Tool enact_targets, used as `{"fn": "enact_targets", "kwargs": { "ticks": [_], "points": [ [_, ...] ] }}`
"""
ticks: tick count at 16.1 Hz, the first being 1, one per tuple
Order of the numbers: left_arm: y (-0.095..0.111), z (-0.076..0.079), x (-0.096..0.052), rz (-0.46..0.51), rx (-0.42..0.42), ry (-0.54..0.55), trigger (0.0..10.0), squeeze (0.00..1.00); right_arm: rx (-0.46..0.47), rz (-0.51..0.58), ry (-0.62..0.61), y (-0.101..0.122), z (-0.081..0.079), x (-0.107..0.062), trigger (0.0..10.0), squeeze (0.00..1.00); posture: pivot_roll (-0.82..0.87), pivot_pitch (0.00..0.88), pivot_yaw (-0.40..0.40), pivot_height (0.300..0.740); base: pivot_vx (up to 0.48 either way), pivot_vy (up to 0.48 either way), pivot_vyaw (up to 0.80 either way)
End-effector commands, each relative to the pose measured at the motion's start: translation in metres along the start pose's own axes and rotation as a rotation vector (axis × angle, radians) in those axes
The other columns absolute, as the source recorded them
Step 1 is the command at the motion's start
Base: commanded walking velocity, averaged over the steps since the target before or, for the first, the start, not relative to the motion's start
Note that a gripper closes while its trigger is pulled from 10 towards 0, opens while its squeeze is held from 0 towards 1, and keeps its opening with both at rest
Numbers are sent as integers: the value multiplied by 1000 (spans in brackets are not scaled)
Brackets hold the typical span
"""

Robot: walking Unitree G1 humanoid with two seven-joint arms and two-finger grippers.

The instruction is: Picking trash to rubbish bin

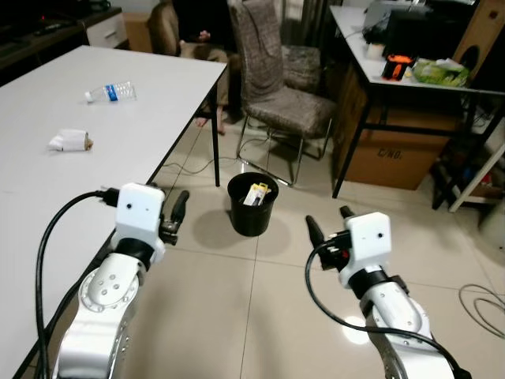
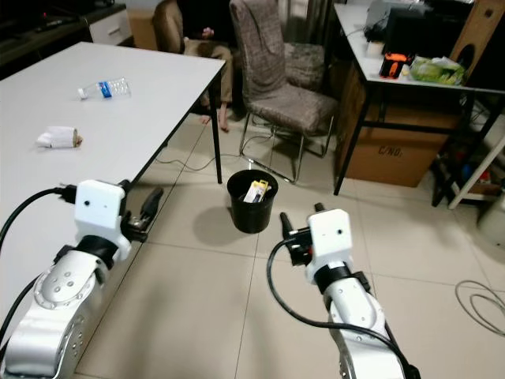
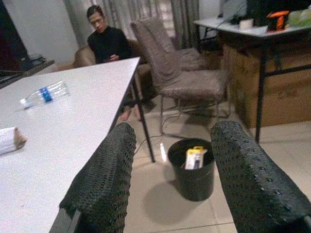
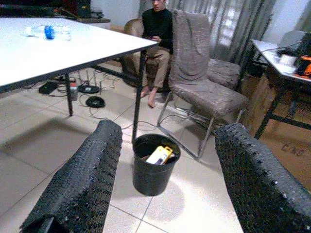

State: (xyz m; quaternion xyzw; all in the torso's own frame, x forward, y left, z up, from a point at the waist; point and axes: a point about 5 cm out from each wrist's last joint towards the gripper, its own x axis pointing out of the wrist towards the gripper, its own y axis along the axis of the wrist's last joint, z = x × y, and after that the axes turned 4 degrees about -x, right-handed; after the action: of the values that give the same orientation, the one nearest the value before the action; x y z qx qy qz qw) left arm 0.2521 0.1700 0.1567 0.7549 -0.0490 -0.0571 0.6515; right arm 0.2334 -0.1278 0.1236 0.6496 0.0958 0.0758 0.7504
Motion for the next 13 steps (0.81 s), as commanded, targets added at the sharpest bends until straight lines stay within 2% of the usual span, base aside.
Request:
{"fn": "enact_targets", "kwargs": {
  "ticks": [1, 10, 13],
  "points": [
    [3, -1, 3, 13, 9, 6, 10000, 0, 10, 10, -7, 2, 2, 2, 10000, 0, -37, 0, -40, 740, 386, 0, 0],
    [2, -2, 7, 9, 2, 15, 10000, 0, -12, 10, 15, 3, -1, 2, 10000, 0, -45, 0, -35, 740, 389, 0, 0],
    [1, -3, 7, 9, 2, 18, 10000, 0, -17, 8, 24, 3, -2, 2, 10000, 0, -43, 0, -37, 740, 394, 0, 502]
  ]
}}
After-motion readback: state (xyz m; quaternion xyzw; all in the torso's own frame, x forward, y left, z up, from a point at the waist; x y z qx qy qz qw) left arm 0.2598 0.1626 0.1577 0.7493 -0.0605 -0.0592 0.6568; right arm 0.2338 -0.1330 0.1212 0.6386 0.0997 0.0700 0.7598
